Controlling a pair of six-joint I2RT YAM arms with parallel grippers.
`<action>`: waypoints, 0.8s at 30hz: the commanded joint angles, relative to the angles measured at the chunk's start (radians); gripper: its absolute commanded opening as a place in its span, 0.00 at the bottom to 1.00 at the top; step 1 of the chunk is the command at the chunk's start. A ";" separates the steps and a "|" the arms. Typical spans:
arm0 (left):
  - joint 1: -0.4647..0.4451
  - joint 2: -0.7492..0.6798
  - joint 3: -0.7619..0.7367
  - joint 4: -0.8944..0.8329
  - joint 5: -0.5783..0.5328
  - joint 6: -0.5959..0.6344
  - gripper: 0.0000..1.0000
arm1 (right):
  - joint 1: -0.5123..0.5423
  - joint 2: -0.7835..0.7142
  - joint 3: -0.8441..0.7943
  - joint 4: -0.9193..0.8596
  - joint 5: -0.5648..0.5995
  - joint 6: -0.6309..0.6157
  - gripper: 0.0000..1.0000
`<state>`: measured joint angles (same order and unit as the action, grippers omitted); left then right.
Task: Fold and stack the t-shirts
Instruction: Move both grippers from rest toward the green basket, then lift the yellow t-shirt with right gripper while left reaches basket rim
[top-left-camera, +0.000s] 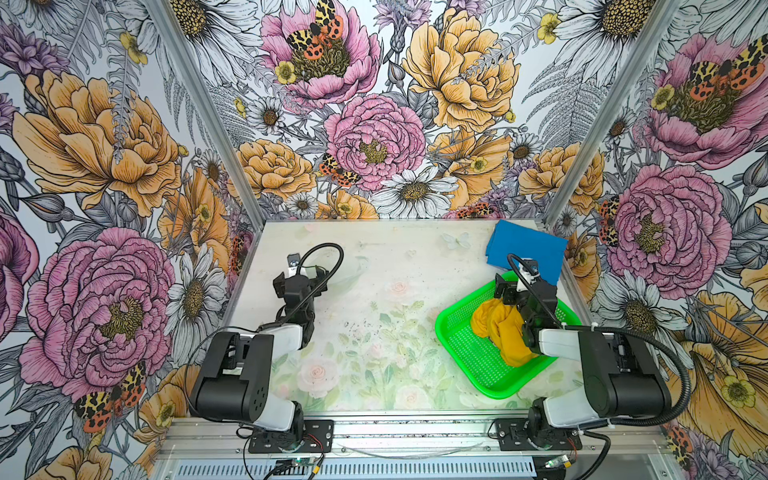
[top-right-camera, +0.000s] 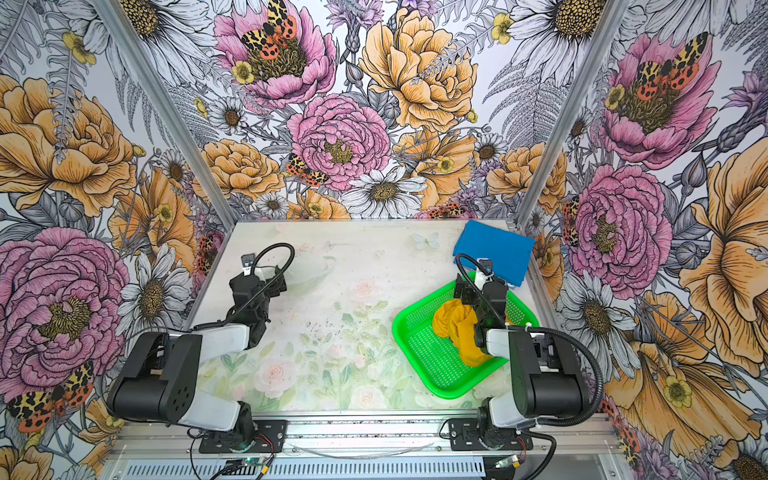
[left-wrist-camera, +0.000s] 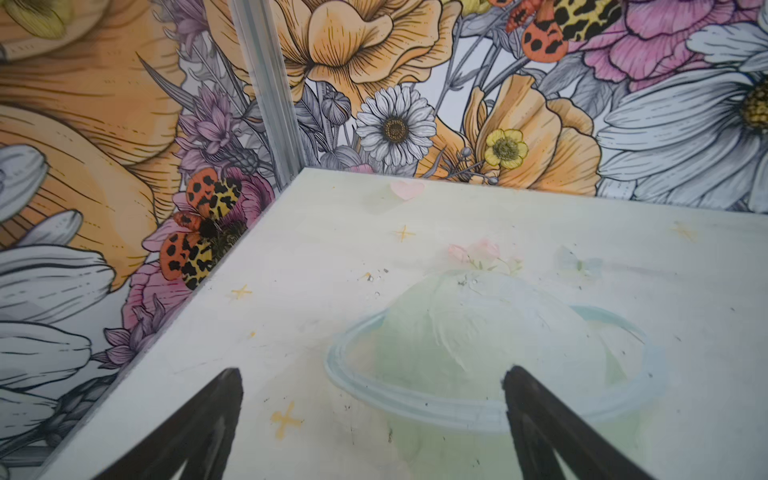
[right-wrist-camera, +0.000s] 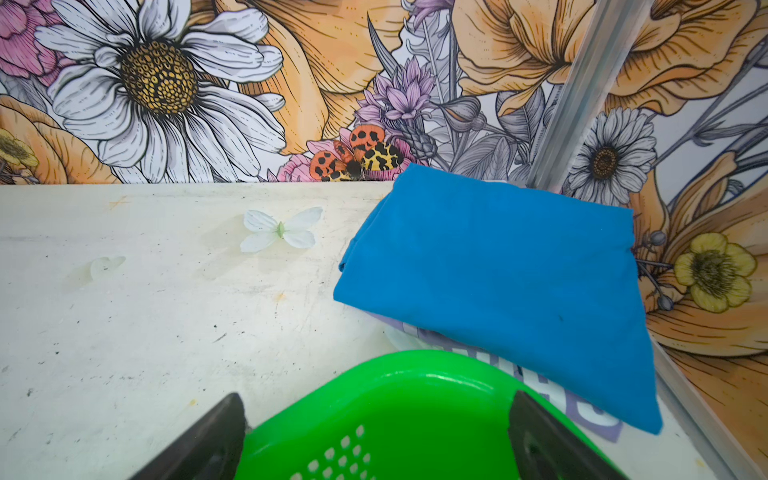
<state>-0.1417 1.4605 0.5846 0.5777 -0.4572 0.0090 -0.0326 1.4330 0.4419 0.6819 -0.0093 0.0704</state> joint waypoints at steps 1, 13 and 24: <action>-0.086 -0.018 0.210 -0.393 -0.286 -0.044 0.99 | 0.023 -0.117 0.141 -0.360 0.060 0.028 1.00; -0.425 0.065 0.658 -1.220 -0.087 -0.361 0.99 | 0.104 -0.256 0.394 -1.301 0.131 0.386 0.99; -0.783 0.130 0.674 -1.232 0.195 -0.512 0.99 | 0.096 -0.217 0.340 -1.437 0.191 0.428 0.20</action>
<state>-0.8764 1.5402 1.2324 -0.6170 -0.3790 -0.4507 0.0662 1.2285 0.7628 -0.6930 0.1482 0.4721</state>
